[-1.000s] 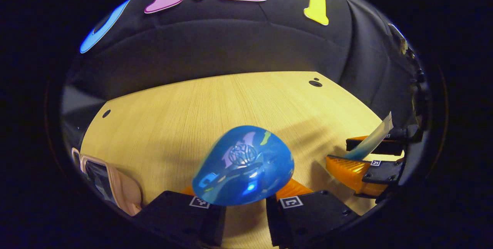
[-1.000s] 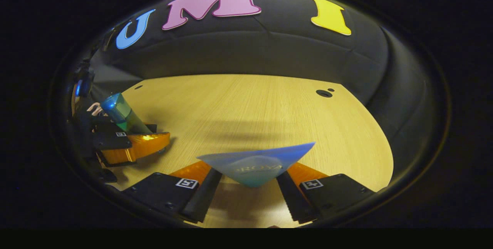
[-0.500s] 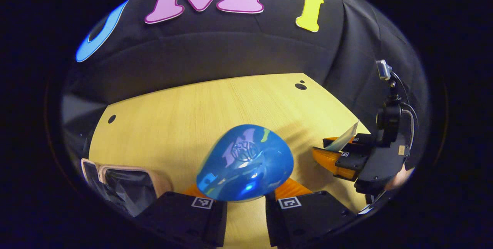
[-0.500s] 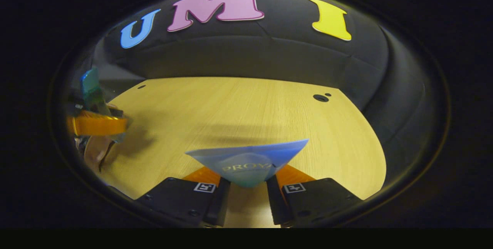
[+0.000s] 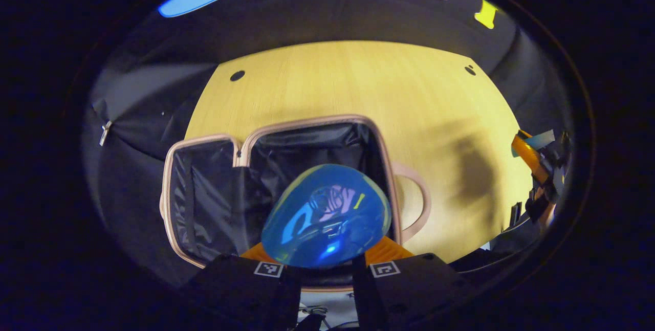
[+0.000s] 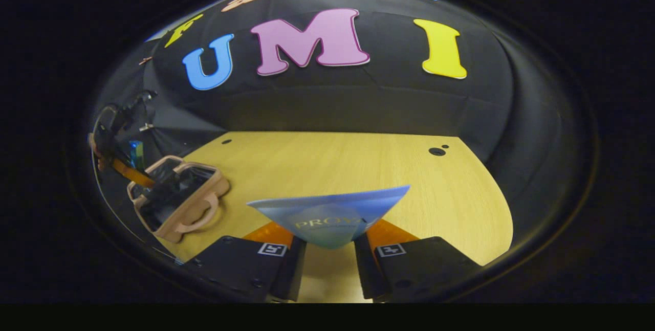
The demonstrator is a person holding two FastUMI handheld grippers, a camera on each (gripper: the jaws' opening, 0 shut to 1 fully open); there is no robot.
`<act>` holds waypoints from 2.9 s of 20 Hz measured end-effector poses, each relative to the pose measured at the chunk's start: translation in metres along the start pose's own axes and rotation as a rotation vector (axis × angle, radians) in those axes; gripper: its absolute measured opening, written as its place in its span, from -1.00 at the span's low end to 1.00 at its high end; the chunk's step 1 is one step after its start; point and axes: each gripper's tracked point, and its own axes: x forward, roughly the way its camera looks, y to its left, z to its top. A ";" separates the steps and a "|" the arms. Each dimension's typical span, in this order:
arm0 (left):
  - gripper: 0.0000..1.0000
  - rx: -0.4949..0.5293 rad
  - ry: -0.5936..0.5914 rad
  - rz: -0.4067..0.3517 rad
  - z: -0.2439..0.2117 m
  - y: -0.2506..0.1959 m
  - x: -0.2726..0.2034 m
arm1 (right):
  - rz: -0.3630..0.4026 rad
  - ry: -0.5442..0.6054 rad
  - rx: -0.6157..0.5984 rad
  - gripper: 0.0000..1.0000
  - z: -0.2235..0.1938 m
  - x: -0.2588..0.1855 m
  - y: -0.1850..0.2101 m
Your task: First open the suitcase, pack the skin care products into it, and then close the suitcase.
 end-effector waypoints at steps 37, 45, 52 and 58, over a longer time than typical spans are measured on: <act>0.87 -0.484 -0.183 -0.120 -0.118 0.226 -0.046 | 0.292 0.705 0.217 -0.03 -0.142 0.050 0.378; 0.88 -0.571 -0.157 -0.016 -0.116 0.325 -0.021 | 0.169 0.845 0.179 0.17 -0.174 0.053 0.381; 0.88 -0.555 -0.154 0.019 -0.071 0.375 0.003 | 0.320 0.657 0.158 0.77 -0.127 0.031 0.398; 0.87 -0.647 -0.093 0.057 -0.051 0.431 0.049 | 0.318 0.527 0.045 0.95 -0.100 0.008 0.375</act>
